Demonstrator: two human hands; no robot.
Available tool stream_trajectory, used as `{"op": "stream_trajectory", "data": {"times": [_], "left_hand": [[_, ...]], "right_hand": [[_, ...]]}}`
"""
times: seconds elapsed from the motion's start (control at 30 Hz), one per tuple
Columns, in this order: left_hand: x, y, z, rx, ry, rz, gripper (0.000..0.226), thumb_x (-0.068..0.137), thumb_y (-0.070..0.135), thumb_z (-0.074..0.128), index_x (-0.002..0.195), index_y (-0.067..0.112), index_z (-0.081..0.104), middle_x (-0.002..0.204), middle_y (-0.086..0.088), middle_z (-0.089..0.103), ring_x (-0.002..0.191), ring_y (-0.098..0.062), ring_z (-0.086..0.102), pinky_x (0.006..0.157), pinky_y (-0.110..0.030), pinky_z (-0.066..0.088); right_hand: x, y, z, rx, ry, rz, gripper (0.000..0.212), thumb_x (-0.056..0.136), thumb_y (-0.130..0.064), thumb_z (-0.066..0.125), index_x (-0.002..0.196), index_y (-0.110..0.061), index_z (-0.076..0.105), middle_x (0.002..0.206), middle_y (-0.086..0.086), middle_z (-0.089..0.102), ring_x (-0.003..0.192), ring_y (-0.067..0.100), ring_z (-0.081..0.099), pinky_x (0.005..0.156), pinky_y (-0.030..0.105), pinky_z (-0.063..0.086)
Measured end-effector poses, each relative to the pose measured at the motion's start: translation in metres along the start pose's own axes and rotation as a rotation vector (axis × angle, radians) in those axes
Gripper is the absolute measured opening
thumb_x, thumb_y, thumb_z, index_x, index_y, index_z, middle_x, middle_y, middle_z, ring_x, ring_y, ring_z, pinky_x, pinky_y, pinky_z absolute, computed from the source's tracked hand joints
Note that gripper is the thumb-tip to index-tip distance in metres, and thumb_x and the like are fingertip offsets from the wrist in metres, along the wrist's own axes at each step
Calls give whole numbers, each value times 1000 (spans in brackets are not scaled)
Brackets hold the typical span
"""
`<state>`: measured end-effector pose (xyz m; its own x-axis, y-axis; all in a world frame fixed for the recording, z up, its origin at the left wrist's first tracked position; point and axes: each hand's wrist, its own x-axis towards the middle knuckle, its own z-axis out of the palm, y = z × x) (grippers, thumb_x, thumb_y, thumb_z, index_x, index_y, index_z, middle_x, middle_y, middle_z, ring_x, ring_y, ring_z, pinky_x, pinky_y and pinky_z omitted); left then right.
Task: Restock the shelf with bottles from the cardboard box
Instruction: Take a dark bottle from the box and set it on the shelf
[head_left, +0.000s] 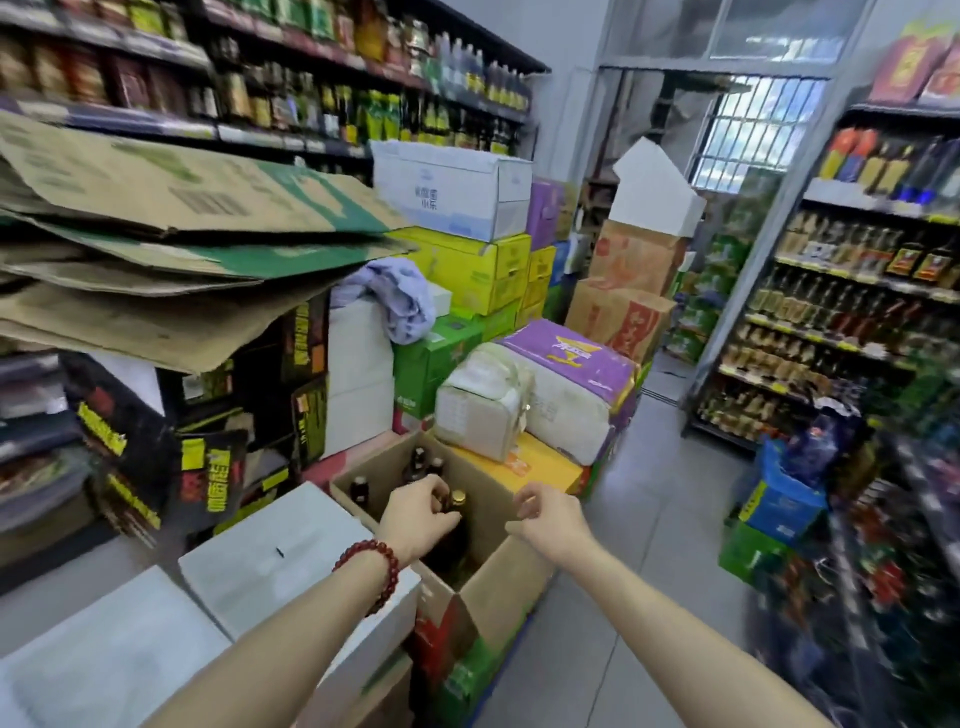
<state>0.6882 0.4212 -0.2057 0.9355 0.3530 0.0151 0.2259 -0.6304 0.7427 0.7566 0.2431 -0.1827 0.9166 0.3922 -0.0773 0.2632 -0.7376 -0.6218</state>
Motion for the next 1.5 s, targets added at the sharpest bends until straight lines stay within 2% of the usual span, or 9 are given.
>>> {"op": "stream_trajectory", "data": {"times": [0.17, 0.37, 0.67, 0.83, 0.93, 1.1, 1.23, 1.33, 1.5], "left_hand": [[33, -35, -10, -5, 57, -99, 33, 84, 26, 69, 114, 15, 60, 90, 4, 60, 85, -11, 58, 74, -19, 44], [70, -71, -18, 15, 136, -258, 35, 84, 24, 68, 116, 13, 60, 97, -2, 62, 94, -18, 58, 83, -25, 47], [118, -106, 2, -63, 366, -602, 29, 84, 20, 67, 111, 13, 60, 85, 0, 62, 81, -15, 60, 69, -19, 45], [118, -113, 37, -88, 417, -731, 36, 85, 27, 66, 117, 13, 58, 111, -9, 62, 102, -22, 59, 75, -20, 40], [119, -118, 55, -141, 469, -801, 41, 87, 29, 65, 124, 15, 51, 120, -10, 55, 103, -19, 55, 77, -17, 38], [130, -127, 76, -185, 627, -814, 67, 86, 31, 66, 142, 16, 33, 136, -11, 43, 121, -26, 48, 91, -23, 37], [130, -140, 104, -265, 691, -708, 70, 82, 28, 70, 142, 23, 33, 121, -5, 47, 120, -23, 48, 90, -21, 36], [127, -149, 124, -267, 702, -660, 81, 80, 23, 69, 148, 26, 26, 128, -5, 48, 125, -19, 43, 101, -26, 36], [127, -160, 136, -293, 781, -618, 86, 77, 19, 69, 148, 36, 23, 125, 0, 46, 121, -17, 47, 97, -21, 35]], "right_hand": [[59, -21, 21, -42, -103, -57, 30, 81, -20, 71, 109, -16, 62, 95, -2, 60, 87, 13, 55, 68, 22, 40], [137, -43, 55, -53, -222, -168, 30, 78, -12, 73, 107, -12, 64, 97, 6, 66, 91, 20, 62, 77, 24, 46], [259, -50, 117, -80, -508, -365, 30, 76, -14, 75, 104, -13, 66, 97, 6, 69, 82, 12, 58, 59, 7, 36], [288, -46, 146, -101, -635, -435, 31, 78, -14, 75, 106, -10, 65, 97, 9, 70, 82, 11, 56, 57, 2, 35], [294, -42, 159, -92, -661, -461, 30, 78, -15, 75, 107, -11, 65, 98, 7, 69, 81, 11, 56, 61, 6, 36], [299, -31, 181, 24, -686, -451, 36, 77, -13, 76, 111, -10, 63, 99, 5, 64, 90, 14, 58, 77, 18, 41], [299, -18, 208, 116, -691, -481, 42, 75, -13, 77, 114, -13, 61, 101, 2, 63, 89, 14, 59, 81, 21, 45], [299, -10, 229, 169, -711, -505, 49, 73, -11, 79, 117, -13, 59, 103, 3, 63, 88, 17, 60, 85, 25, 48], [300, -4, 255, 227, -722, -580, 52, 72, -16, 82, 118, -18, 58, 105, -5, 63, 99, 15, 61, 92, 25, 46]]}}
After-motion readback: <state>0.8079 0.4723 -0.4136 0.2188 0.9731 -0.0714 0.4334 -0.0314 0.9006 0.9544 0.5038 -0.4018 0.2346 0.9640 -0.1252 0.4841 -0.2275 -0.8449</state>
